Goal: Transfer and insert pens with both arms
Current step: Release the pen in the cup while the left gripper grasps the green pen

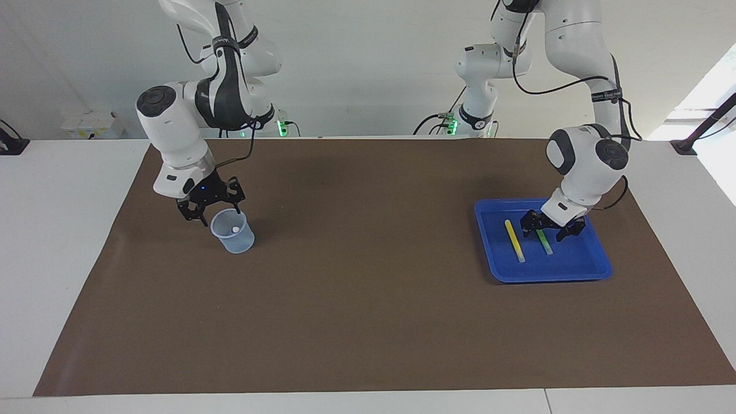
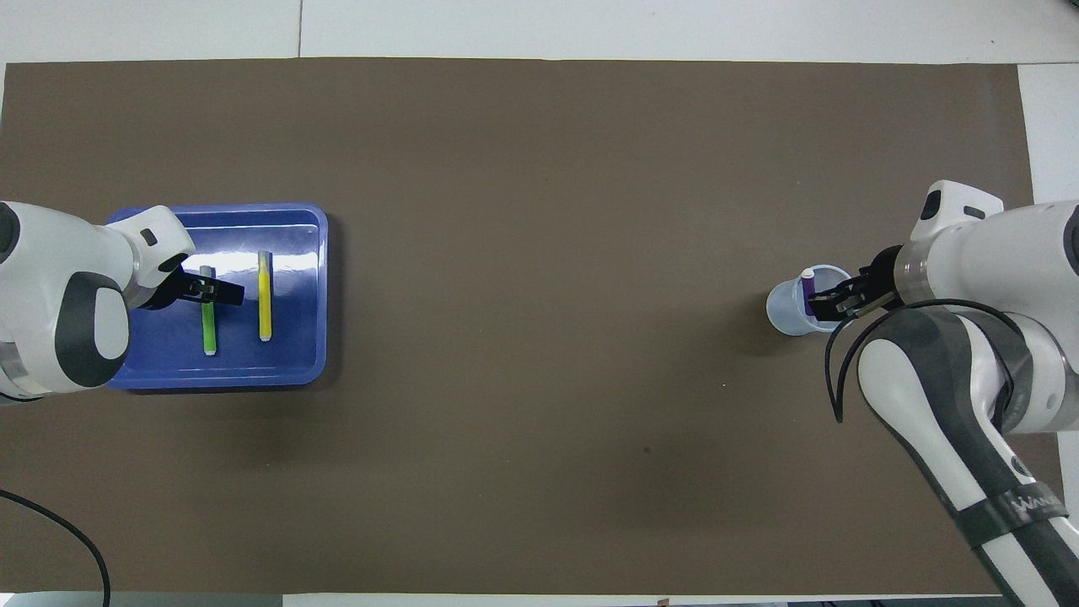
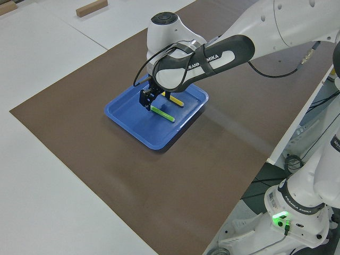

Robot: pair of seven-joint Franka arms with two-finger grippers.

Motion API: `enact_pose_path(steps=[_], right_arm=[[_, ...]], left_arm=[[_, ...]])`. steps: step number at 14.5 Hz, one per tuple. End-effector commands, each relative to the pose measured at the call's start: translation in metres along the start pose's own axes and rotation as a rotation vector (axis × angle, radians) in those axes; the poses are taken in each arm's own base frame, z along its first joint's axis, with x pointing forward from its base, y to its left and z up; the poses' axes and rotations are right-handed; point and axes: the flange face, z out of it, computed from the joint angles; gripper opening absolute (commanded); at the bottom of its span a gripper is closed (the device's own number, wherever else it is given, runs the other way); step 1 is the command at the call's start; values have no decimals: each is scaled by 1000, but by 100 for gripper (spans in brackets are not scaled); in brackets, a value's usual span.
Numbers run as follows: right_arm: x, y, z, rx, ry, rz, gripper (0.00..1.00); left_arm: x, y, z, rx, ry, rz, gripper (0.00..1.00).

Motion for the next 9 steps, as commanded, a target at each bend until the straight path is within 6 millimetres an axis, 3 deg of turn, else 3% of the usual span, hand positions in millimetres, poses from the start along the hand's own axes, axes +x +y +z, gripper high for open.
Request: enact_pose_path(steps=[1,2,4,8,9], right_arm=[[21,-4,-32,77,18,20,95],[27,-9,-37,134,35,42,100],[37,-29,-39,257,81,119,100],[63,-100,-44,493,51,552,100],[67,-109,-48,585,47,650,100]], left_arm=[[-1,-3,3,20,7,31,90],[-2,-3,4,20,5,31,84],[-2,-3,4,20,5,31,81],[-2,-5,6,19,2,25,75],[-4,-9,6,19,2,17,74]])
